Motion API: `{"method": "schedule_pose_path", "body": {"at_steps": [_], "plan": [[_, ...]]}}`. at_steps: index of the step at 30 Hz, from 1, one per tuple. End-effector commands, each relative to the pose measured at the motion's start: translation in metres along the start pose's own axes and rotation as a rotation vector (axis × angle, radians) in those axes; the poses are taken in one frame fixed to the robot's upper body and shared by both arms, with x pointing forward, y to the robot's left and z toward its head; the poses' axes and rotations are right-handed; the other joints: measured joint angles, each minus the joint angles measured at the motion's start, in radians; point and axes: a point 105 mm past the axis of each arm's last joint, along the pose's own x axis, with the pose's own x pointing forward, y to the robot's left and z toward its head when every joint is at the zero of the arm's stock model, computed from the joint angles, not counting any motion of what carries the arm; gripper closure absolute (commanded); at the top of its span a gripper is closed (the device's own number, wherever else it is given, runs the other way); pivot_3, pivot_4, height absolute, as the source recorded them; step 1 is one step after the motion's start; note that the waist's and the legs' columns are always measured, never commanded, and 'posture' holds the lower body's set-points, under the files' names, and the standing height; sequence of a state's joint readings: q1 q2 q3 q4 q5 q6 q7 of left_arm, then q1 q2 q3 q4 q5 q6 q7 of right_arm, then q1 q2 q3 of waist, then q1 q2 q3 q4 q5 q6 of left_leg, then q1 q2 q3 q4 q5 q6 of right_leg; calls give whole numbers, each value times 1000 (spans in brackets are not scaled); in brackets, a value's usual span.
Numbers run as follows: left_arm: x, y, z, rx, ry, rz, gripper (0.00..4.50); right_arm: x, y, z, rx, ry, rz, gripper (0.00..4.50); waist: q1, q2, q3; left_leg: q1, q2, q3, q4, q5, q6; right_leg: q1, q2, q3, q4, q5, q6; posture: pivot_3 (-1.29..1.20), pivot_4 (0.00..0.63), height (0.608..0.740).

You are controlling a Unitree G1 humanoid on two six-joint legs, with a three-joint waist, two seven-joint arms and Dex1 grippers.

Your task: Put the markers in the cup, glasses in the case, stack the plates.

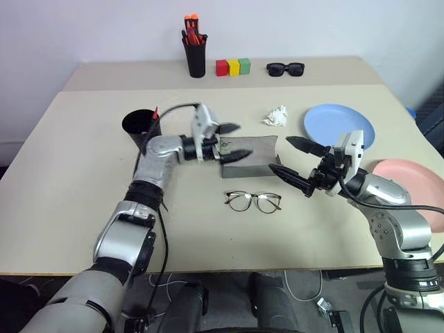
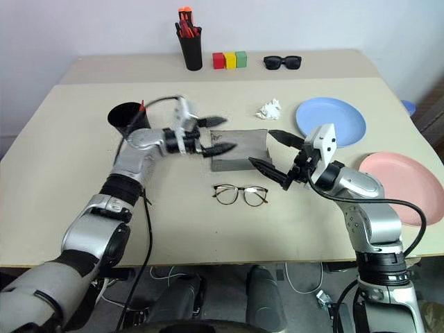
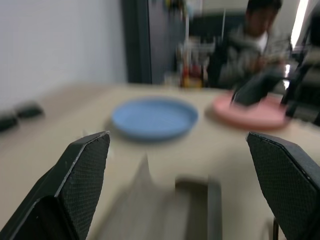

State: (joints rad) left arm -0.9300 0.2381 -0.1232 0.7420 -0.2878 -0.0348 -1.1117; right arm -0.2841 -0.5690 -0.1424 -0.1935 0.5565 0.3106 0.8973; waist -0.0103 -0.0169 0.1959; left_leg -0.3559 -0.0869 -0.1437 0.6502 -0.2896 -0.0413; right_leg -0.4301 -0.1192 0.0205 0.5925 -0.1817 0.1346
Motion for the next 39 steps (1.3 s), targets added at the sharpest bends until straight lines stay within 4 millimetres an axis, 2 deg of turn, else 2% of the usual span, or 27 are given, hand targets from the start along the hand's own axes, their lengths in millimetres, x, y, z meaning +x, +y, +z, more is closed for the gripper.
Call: {"method": "schedule_pose_path", "body": {"at_steps": [1,4,9,10,12,16,19,25,30,35,39], "plan": [[30,-6,-25,36,175,-46,42,-2,2,15,-74,-56,-36,0,-1,0,0,0,0,0,0,-1,1,0,0,0,-1,0,0,0,150,740],[41,-11,-34,19,213,-61,42,-6,2,15,-84,-59,-62,0,6,0,0,-1,0,0,0,-1,1,-1,0,0,-1,0,0,0,150,740],[48,-18,-45,13,263,-88,42,-9,3,15,-93,-55,-91,0,-2,0,0,-1,0,1,0,-1,2,0,0,0,-5,1,3,0,150,740],[49,-20,-49,12,281,-102,268,-10,3,15,-96,-54,-97,0,-1,0,0,-1,0,1,0,-1,2,0,0,0,-4,1,3,0,150,740],[48,-23,-53,20,304,-118,804,-11,3,15,-101,-56,-107,0,0,0,0,-1,0,1,0,-1,1,0,0,0,-4,1,3,0,150,740],[47,-18,-47,6,279,-100,2795,-13,3,14,-109,-47,-116,0,0,0,0,-1,0,1,0,-1,2,1,0,0,-5,2,3,0,150,740],[38,-12,-47,8,305,-93,4320,-12,1,14,-111,-48,-120,0,-2,0,0,-1,0,1,0,-1,2,1,0,0,-5,2,3,0,150,740],[16,-6,-47,-26,337,-138,4421,-10,-1,13,-113,-48,-111,0,-8,0,0,0,0,1,0,-1,2,1,0,0,-4,2,3,0,150,740],[-5,-4,-29,-60,307,-236,4421,-7,-1,11,-111,-48,-99,0,-6,0,0,0,0,1,0,-1,2,1,0,0,-4,2,3,0,150,740],[-33,-10,-25,-102,368,-345,4421,-5,-1,10,-109,-51,-90,0,-5,0,0,-1,0,1,0,-1,2,1,0,1,-4,2,3,0,150,740],[-38,-12,-30,-65,381,-311,4421,-4,1,8,-108,-50,-81,0,-4,0,0,0,0,1,0,-1,2,1,0,1,-4,2,3,0,150,740]]}}
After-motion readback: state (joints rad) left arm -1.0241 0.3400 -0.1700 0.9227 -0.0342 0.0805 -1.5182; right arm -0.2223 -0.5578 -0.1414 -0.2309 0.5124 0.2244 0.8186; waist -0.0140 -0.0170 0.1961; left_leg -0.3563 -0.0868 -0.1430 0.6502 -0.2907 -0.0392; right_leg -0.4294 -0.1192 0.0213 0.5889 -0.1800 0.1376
